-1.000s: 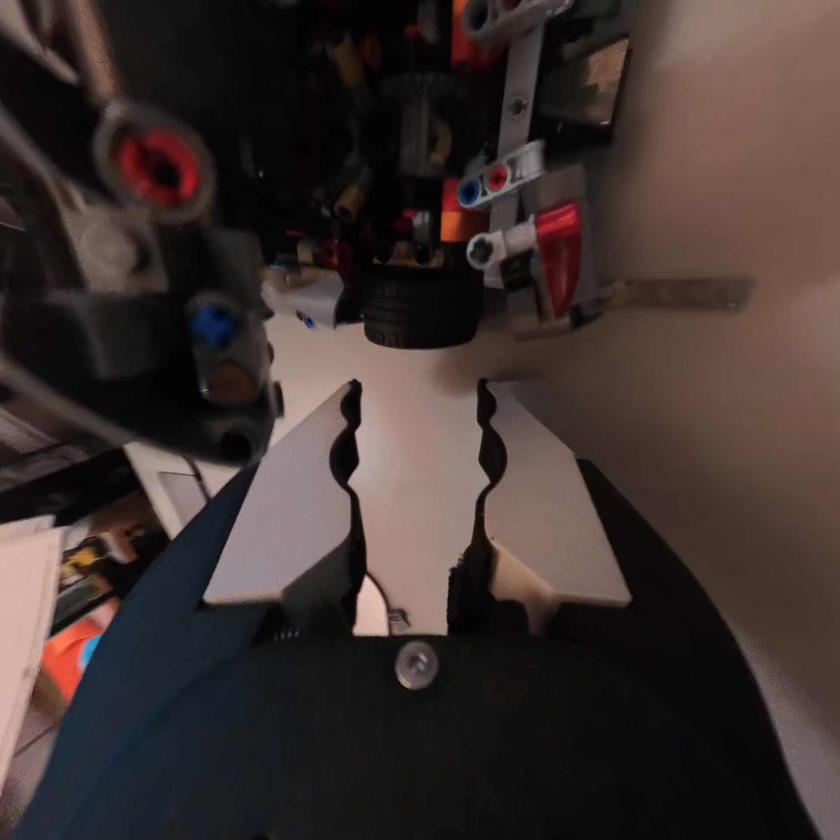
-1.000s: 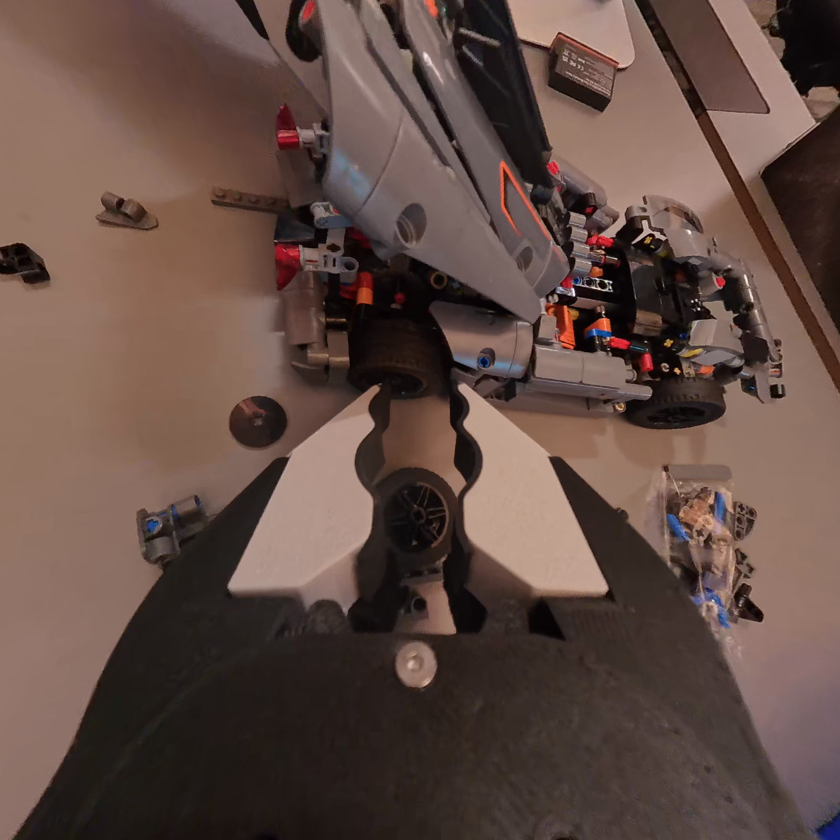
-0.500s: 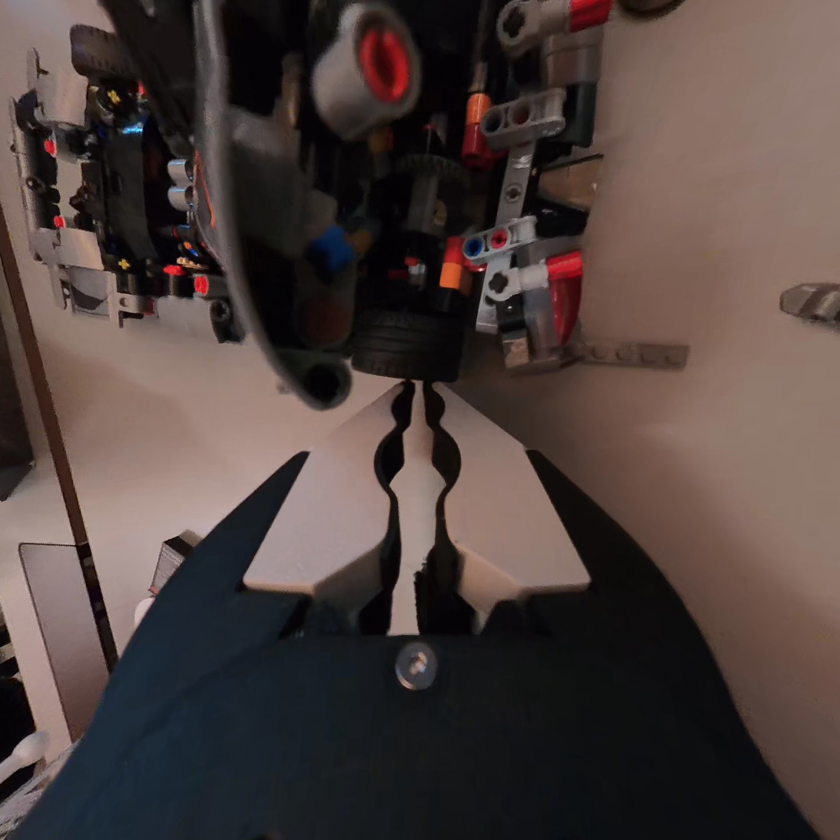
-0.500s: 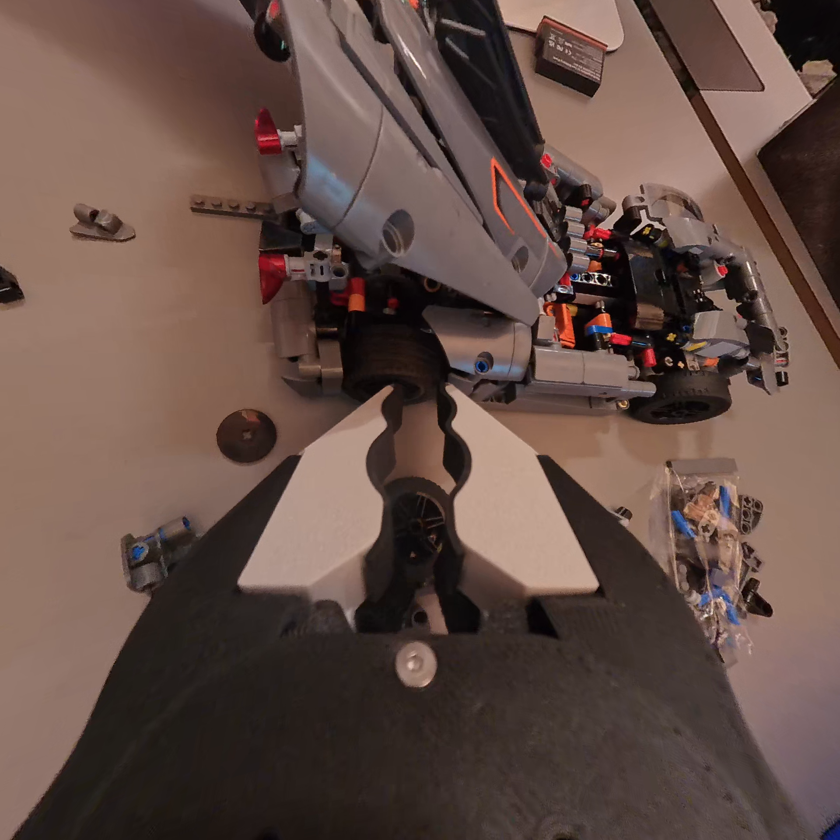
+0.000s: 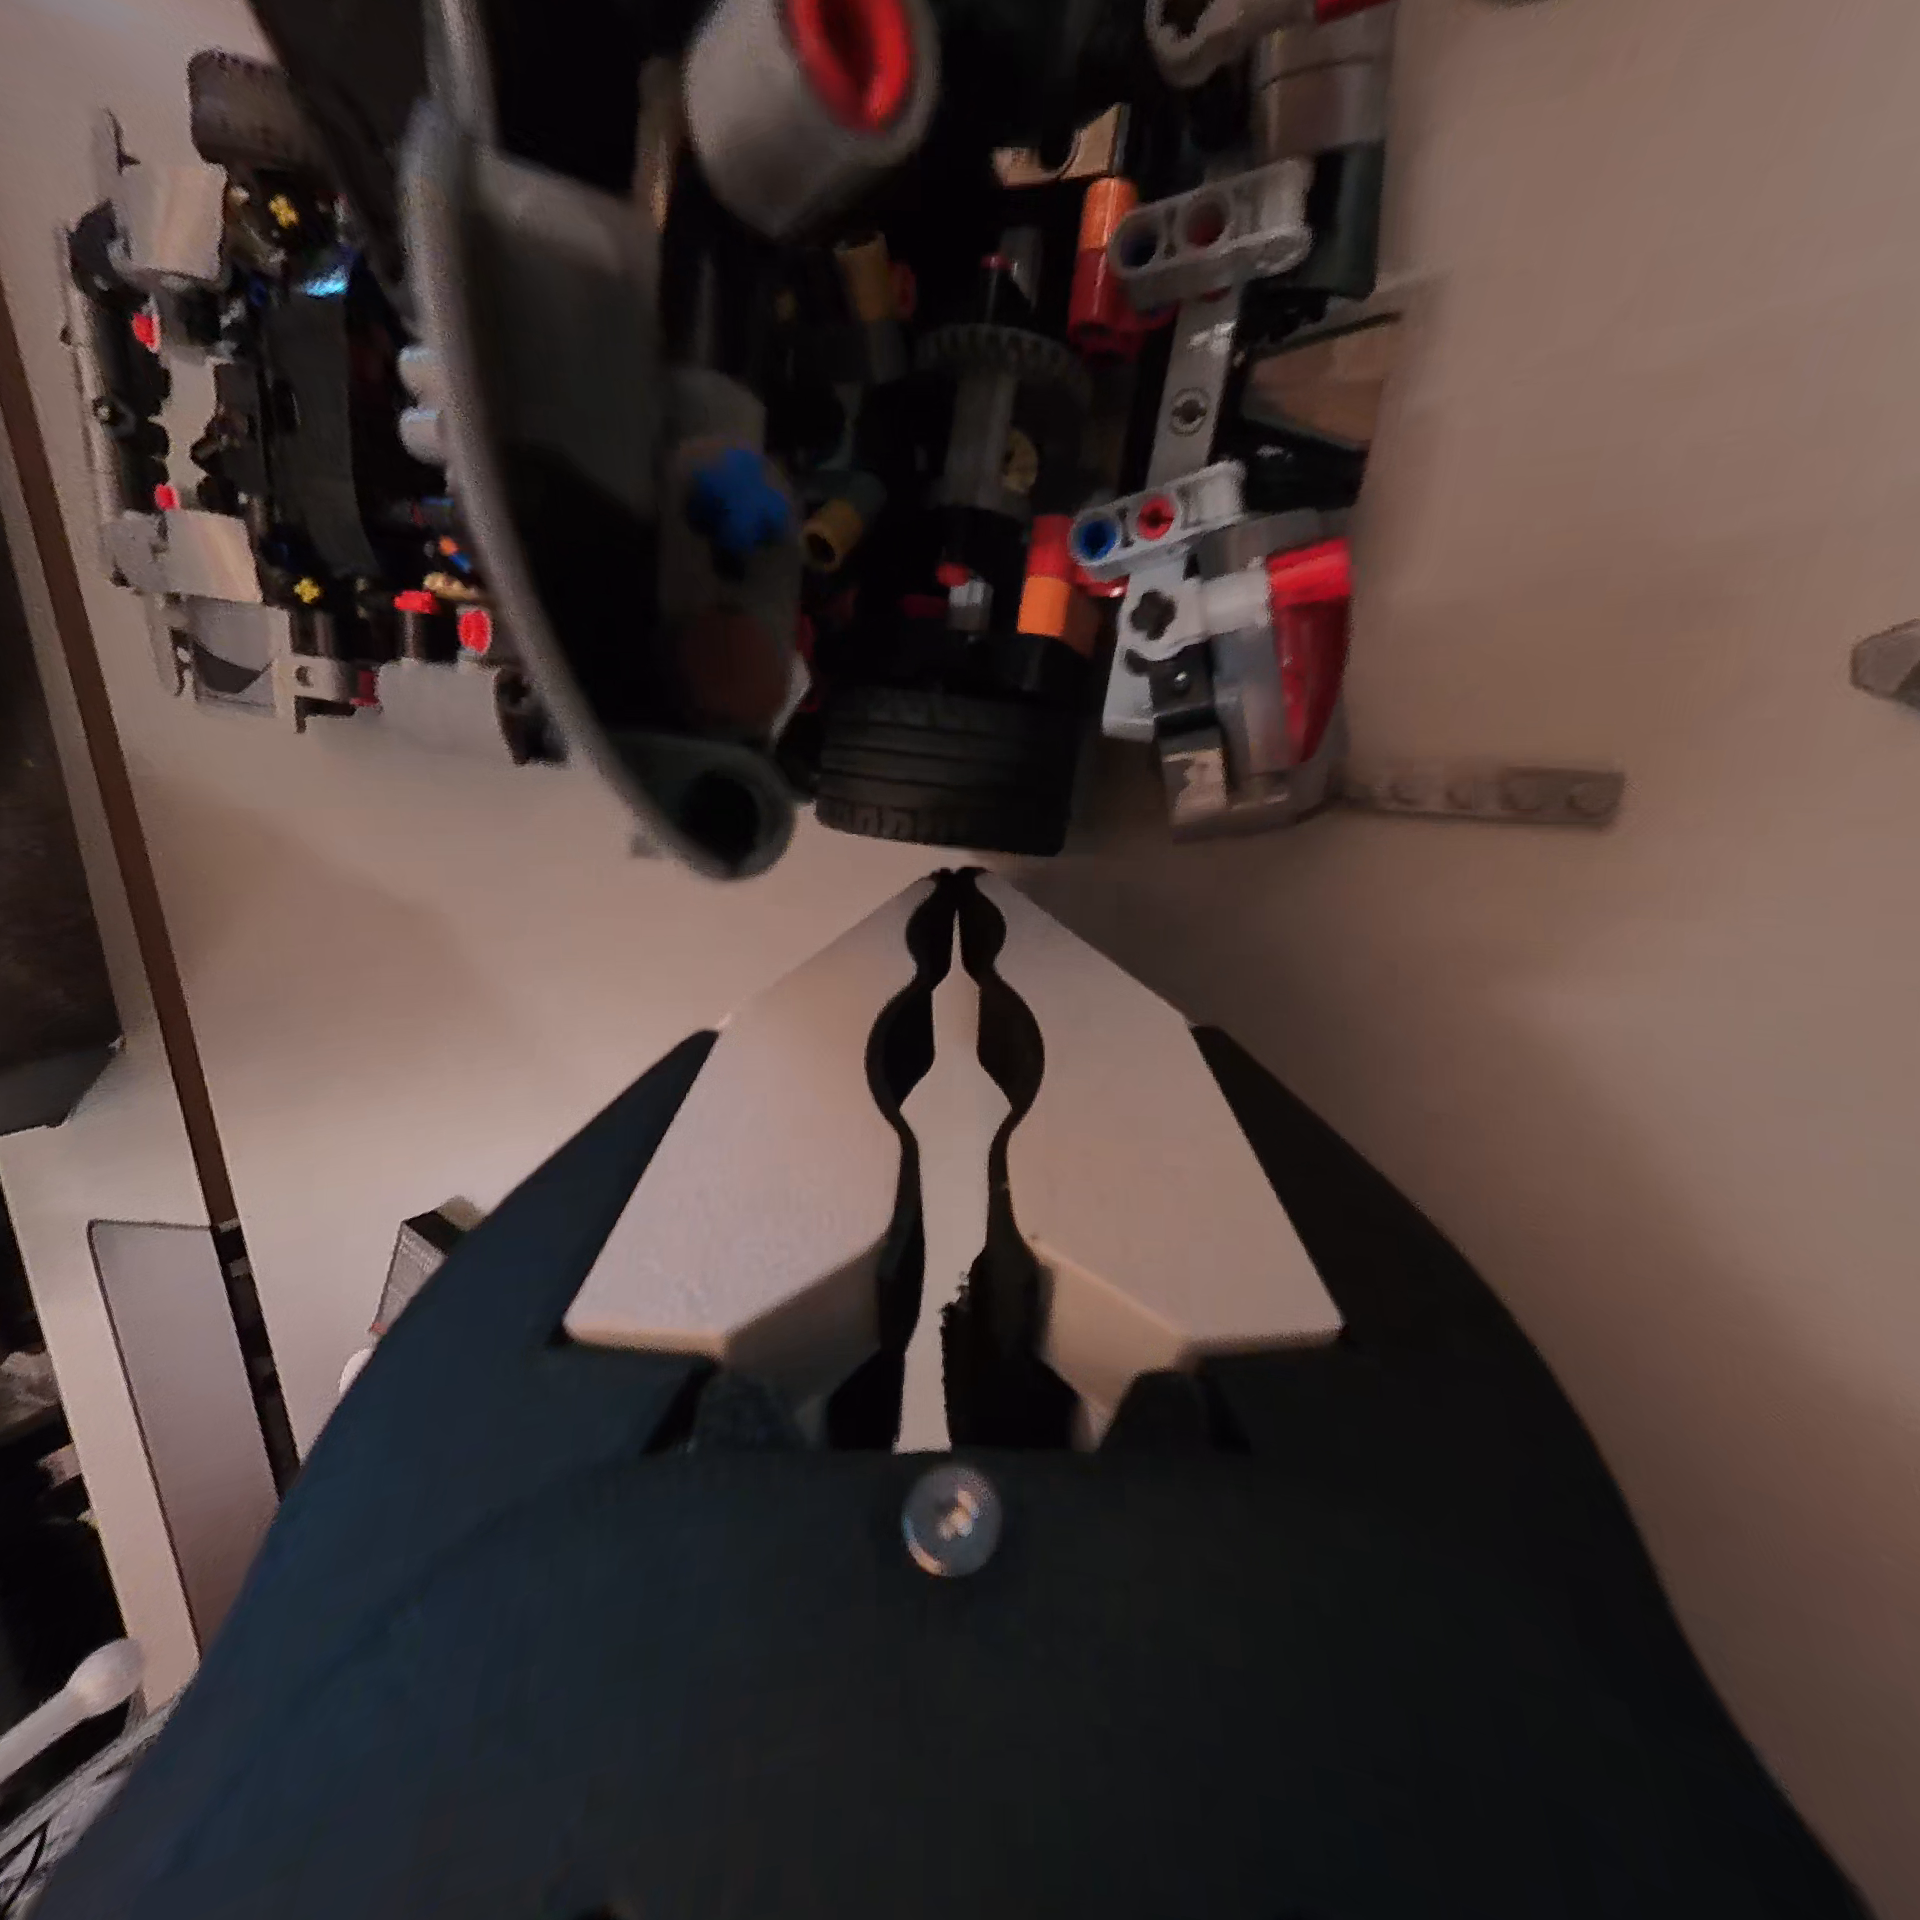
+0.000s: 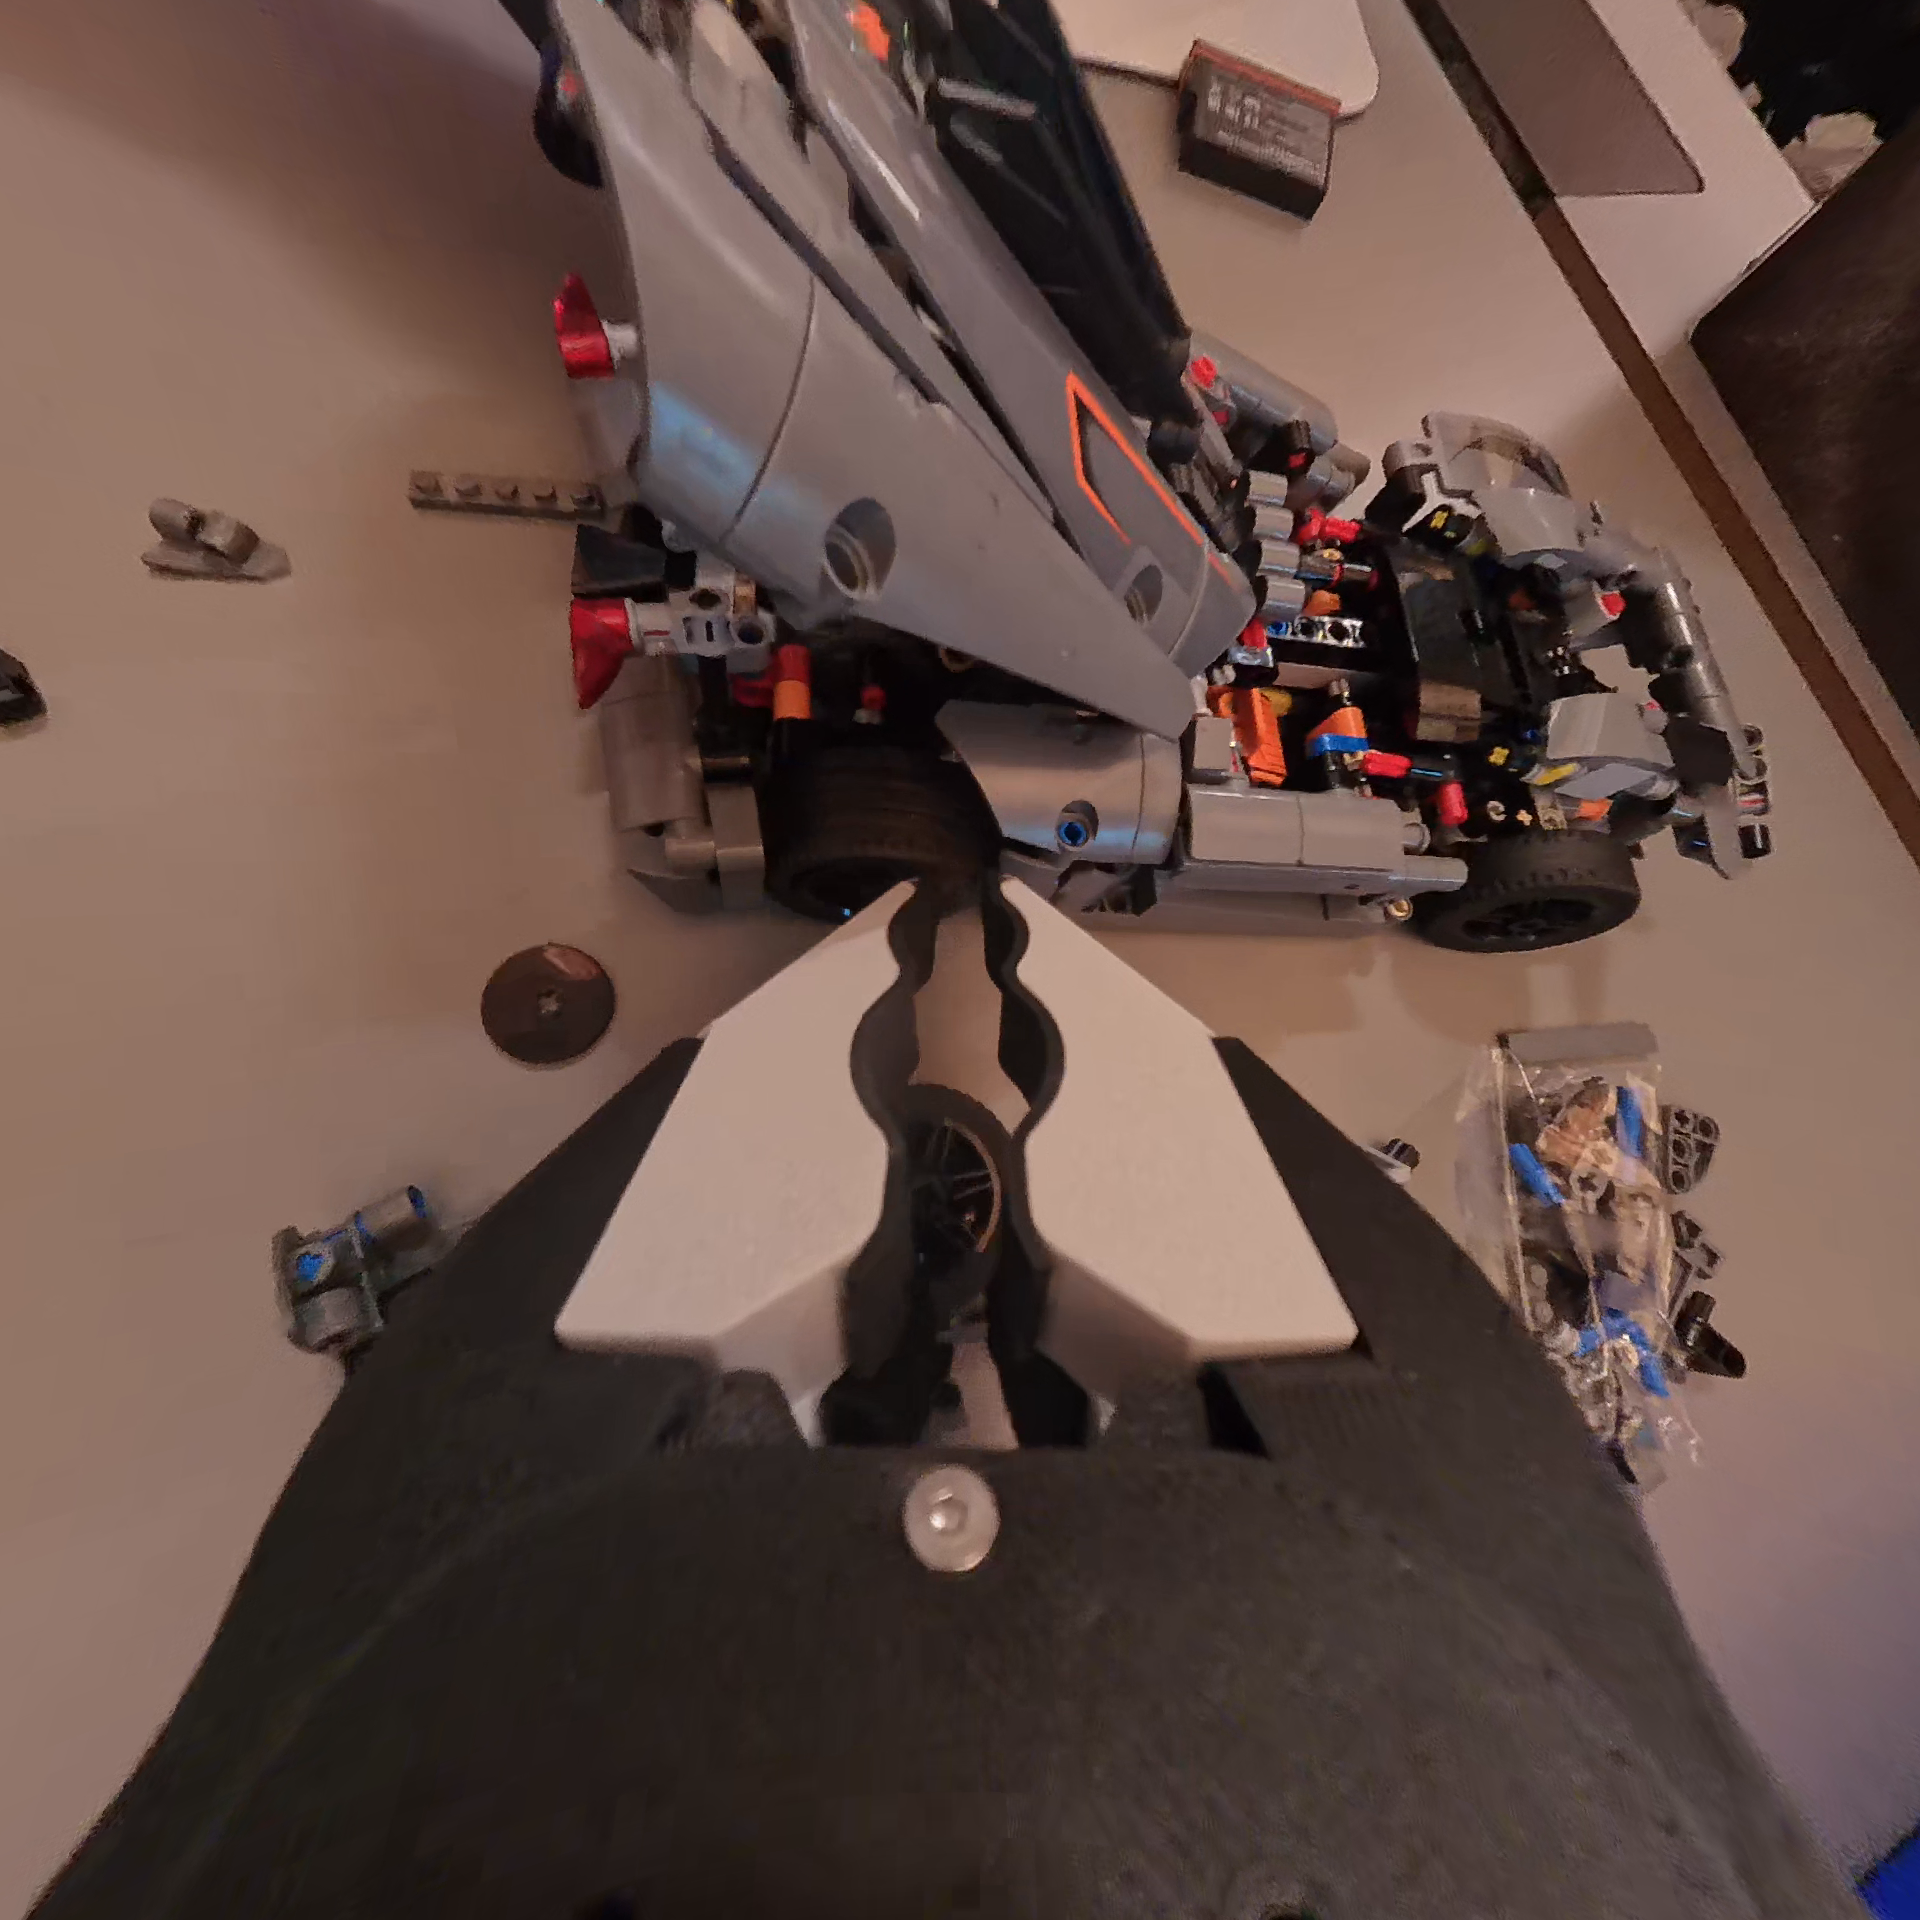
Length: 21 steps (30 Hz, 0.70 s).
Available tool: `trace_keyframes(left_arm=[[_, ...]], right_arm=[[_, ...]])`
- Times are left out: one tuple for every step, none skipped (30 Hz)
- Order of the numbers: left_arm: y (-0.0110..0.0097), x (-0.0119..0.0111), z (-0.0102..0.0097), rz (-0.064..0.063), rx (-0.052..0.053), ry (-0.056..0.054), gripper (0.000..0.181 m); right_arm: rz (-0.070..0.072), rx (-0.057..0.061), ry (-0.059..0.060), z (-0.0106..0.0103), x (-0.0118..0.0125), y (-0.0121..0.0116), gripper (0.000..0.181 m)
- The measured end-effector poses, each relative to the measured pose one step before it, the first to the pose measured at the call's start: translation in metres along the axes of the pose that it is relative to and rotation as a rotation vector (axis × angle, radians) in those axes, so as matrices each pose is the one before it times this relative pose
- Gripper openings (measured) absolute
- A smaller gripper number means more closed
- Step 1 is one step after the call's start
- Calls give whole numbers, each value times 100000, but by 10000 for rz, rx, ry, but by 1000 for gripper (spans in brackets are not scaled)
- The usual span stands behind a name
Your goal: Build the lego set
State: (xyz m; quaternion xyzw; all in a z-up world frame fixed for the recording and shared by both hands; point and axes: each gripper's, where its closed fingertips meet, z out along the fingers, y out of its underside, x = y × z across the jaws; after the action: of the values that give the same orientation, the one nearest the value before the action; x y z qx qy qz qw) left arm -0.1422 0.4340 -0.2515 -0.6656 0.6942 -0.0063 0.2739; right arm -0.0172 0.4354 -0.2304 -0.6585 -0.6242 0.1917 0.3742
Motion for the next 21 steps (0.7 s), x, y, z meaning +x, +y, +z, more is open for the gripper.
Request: trace_keyframes(left_arm=[[185, -199, -65, -120, -9, -40, 0], [11, 59, -138, -229, 126, 168, 0], [-41, -51, -179, -182, 150, 97, 0], [23, -232, -223, -119, 81, -33, 0], [4, -188, -243, -144, 50, 5, 0], [-318, -271, -297, -143, 239, -64, 0], [-644, -191, -279, -163, 429, -29, 0], [-633, 109, -182, -150, 408, 154, 0], [-271, -22, -15, -42, 179, 36, 0], [97, -178, 144, 57, -1, -107, 0], [-87, 1, 107, -11, 134, 11, 0], [3, 40, 50, -102, 108, 68, 0], [64, 113, -10, -41, 64, 127, 0], [-8, 186, -60, 79, 77, 97, 0], [64, 326, -8, 218, -15, 100, 0], [134, 258, 82, 239, -137, 16, 0], [131, 128, 167, 196, -203, -76, 0], [169, 154, 230, 267, -235, -95, 0], [117, 123, 172, 238, -173, -84, 0], [32, 87, -19, 71, -66, 22, 0], [-9, 154, -112, -39, 13, 149, 0]], right_arm=[[121, 183, -88, -180, -55, -232, 8], [117, 104, -102, -93, -82, -104, 9], [80, 53, -58, -32, -19, -42, 10], [69, 50, -23, -23, 24, -38, 10], [76, 42, -26, -12, 21, -41, 10], [89, 26, -35, 11, 23, -16, 10], [97, 20, -56, 40, 11, -5, 9], [72, 11, -89, 59, -64, 1, 6], [16, 1, -51, 41, -50, 23, 5], [-35, 5, 3, -6, -11, 7, 5], [-40, -7, 20, -11, -3, 18, 5], [-30, -10, 7, -1, -42, 22, 5], [-20, 28, -41, -13, -98, -49, 5], [-39, 28, -72, -37, -154, -73, 5], [-70, 7, -53, -47, -126, -50, 5], [-54, 9, -25, -17, -104, -51, 5], [-100, 0, 4, -13, -93, -46, 5], [-154, -33, 47, -13, -60, -8, 5], [-83, -32, 30, -11, -53, -10, 5], [-23, -5, -36, -26, -80, -11, 5], [-36, 21, -88, -62, -115, -23, 5]])
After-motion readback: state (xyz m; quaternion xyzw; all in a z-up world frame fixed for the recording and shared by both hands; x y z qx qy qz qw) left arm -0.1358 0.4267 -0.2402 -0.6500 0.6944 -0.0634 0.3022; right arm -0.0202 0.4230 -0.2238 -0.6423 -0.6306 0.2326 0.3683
